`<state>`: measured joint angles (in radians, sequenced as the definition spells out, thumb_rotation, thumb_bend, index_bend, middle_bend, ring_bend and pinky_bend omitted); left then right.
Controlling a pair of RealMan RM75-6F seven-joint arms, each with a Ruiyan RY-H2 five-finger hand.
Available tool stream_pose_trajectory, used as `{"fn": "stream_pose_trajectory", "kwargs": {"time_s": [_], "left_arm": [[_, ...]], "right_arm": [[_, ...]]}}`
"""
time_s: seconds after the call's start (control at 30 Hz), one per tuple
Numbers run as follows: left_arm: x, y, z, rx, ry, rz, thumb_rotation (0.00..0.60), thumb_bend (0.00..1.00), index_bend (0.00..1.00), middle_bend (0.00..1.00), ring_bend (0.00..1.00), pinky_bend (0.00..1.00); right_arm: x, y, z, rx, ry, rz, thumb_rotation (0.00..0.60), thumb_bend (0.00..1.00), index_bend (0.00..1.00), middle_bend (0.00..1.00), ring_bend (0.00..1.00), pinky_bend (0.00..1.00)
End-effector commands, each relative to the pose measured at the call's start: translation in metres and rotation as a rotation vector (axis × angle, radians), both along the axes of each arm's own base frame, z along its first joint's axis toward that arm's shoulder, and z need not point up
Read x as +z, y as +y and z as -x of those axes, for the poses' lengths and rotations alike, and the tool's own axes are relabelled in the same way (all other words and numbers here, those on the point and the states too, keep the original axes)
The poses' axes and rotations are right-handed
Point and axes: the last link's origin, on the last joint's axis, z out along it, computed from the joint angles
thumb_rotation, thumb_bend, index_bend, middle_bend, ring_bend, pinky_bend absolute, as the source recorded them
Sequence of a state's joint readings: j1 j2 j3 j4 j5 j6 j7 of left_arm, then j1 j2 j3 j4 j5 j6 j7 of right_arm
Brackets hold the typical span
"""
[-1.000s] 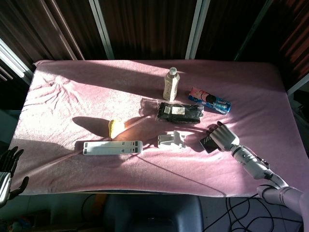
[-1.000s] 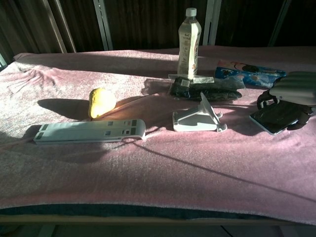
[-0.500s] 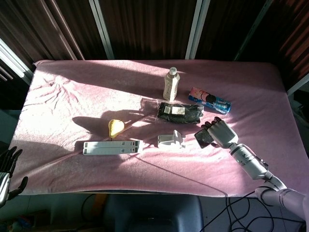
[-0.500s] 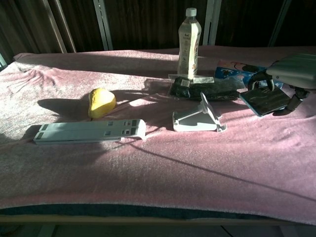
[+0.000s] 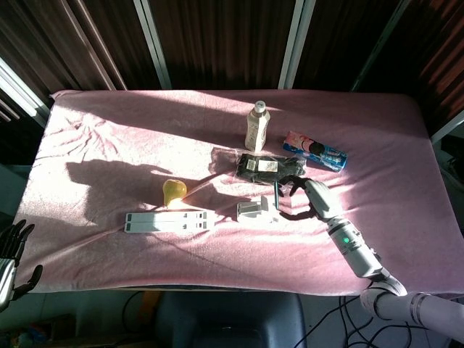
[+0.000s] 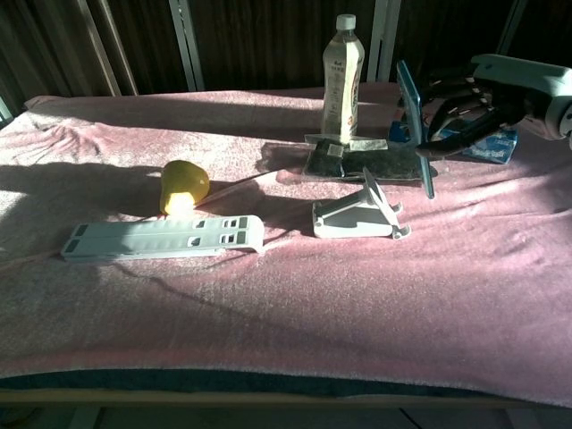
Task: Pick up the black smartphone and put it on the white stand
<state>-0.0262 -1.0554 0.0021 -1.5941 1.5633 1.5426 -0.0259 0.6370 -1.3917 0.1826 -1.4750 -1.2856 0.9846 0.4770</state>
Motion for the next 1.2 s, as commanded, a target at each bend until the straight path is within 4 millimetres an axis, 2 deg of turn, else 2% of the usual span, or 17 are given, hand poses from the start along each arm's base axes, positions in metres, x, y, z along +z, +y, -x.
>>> {"fn": "stream_pose_trajectory", "kwargs": {"time_s": [0.03, 0.33, 0.63, 1.2], "left_arm": [[0.000, 0.000, 0.000, -0.001, 0.000, 0.001, 0.600, 0.37, 0.00, 0.00, 0.00, 0.12], [0.001, -0.001, 0.000, -0.005, -0.004, -0.002, 0.600, 0.37, 0.00, 0.00, 0.00, 0.12], [0.002, -0.001, 0.000, -0.002, -0.007, -0.003, 0.600, 0.37, 0.00, 0.00, 0.00, 0.12], [0.002, -0.002, 0.000, -0.001, -0.008, -0.004, 0.600, 0.37, 0.00, 0.00, 0.00, 0.12]], "right_arm": [[-0.004, 0.004, -0.013, -0.123, -0.173, -0.084, 0.600, 0.32, 0.95, 0.70, 0.51, 0.40], [-0.028, -0.002, -0.020, -0.193, -0.187, -0.107, 0.600, 0.32, 0.95, 0.70, 0.51, 0.40], [-0.042, -0.009, -0.019, -0.205, -0.157, -0.121, 0.600, 0.32, 0.95, 0.70, 0.51, 0.40], [-0.057, -0.018, -0.009, -0.209, -0.124, -0.137, 0.600, 0.32, 0.95, 0.70, 0.52, 0.40]]}}
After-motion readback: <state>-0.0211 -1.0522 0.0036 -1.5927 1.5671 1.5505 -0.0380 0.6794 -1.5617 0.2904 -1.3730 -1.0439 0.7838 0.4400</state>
